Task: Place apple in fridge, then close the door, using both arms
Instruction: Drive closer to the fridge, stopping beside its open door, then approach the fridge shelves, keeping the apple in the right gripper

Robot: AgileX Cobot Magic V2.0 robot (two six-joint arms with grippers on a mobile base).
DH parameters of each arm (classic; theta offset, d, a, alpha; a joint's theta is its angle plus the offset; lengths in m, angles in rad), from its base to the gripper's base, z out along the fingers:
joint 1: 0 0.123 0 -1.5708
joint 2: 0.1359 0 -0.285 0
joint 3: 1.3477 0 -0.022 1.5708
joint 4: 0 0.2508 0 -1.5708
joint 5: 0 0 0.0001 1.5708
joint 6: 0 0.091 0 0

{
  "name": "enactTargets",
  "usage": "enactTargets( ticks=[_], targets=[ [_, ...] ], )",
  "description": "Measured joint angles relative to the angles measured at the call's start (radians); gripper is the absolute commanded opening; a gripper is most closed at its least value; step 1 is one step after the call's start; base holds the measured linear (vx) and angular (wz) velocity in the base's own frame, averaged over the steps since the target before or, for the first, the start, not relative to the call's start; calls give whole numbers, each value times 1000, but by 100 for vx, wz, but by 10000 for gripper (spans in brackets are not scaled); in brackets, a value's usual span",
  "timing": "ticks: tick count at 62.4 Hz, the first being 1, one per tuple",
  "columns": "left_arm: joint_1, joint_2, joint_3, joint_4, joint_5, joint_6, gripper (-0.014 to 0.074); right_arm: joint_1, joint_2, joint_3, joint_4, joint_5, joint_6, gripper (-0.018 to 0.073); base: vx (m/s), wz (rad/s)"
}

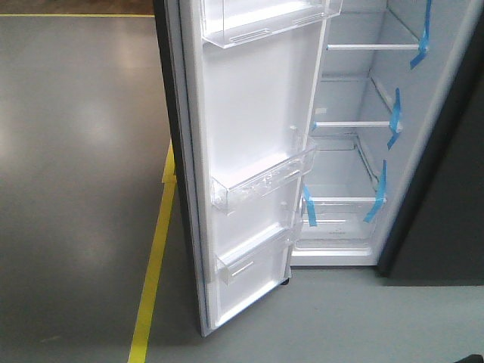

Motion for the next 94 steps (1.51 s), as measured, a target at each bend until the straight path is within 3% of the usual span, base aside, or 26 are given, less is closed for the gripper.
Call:
enactTargets(
  ticks=[94],
  targets=[
    [0, 0, 0, 0, 0, 0, -6, 0, 0, 0, 0, 0, 0, 361, 7, -1]
  ],
)
